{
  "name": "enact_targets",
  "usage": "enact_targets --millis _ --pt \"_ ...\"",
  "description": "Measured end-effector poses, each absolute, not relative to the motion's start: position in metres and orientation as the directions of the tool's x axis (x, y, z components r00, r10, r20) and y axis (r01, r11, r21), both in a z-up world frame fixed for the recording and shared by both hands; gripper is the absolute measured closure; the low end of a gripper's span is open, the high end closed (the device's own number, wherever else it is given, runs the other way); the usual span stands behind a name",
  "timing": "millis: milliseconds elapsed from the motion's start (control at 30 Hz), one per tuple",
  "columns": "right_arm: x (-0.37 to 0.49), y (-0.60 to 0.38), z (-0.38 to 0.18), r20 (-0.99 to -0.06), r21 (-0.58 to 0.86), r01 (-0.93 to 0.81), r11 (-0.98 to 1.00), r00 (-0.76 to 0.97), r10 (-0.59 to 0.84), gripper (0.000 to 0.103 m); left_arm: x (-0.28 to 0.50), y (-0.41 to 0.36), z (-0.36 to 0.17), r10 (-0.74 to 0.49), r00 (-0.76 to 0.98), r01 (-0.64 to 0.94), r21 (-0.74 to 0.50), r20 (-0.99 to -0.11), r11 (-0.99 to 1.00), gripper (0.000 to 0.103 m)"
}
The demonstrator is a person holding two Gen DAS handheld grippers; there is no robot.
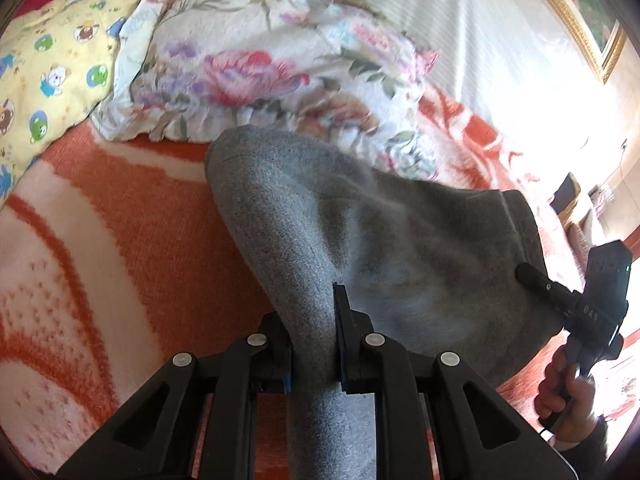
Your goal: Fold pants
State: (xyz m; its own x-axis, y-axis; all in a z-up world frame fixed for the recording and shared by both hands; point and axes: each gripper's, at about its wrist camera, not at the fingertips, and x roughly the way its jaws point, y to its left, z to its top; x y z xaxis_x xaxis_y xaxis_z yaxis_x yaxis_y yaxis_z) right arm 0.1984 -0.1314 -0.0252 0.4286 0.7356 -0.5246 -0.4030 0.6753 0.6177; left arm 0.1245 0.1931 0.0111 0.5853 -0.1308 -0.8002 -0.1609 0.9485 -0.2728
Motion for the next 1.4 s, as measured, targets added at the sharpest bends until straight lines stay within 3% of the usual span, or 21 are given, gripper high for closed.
enact_targets --millis 133,267,533,600,1000,1233,1400 --pt "0.201 -0.134 -0.043 -0.588 0.583 -0.370 0.723 0.421 0.690 0.053 0.115 0.193 0.003 -0.129 0.592 -0.129 -0.252 -0.796 0.959 0.074" --pt "0.199 -0.135 -0.047 -0.634 0.511 -0.395 0.763 0.426 0.645 0.041 0.107 0.192 -0.004 -0.115 0.592 -0.063 -0.187 -0.798 0.980 0.070" --pt "0.201 -0.141 -0.059 -0.681 0.382 -0.431 0.817 0.467 0.564 0.023 0.100 0.210 -0.025 -0.163 0.595 -0.061 -0.246 -0.787 0.967 0.055" --pt "0.203 -0.145 -0.064 -0.674 0.401 -0.424 0.812 0.464 0.575 0.022 0.100 0.214 -0.031 -0.158 0.593 -0.079 -0.252 -0.789 0.964 0.049" --pt "0.184 -0.162 -0.052 -0.696 0.369 -0.377 0.850 0.494 0.521 0.021 0.070 0.239 -0.027 -0.147 0.601 -0.182 -0.313 -0.786 0.932 0.042" --pt "0.158 -0.169 -0.027 -0.661 0.373 -0.399 0.838 0.519 0.542 0.021 0.047 0.229 -0.003 -0.041 0.610 -0.213 -0.213 -0.791 0.953 0.044" --pt "0.140 -0.157 -0.010 -0.643 0.344 -0.499 0.796 0.492 0.587 0.021 0.021 0.197 0.022 -0.063 0.640 -0.108 -0.171 -0.766 0.979 0.044"
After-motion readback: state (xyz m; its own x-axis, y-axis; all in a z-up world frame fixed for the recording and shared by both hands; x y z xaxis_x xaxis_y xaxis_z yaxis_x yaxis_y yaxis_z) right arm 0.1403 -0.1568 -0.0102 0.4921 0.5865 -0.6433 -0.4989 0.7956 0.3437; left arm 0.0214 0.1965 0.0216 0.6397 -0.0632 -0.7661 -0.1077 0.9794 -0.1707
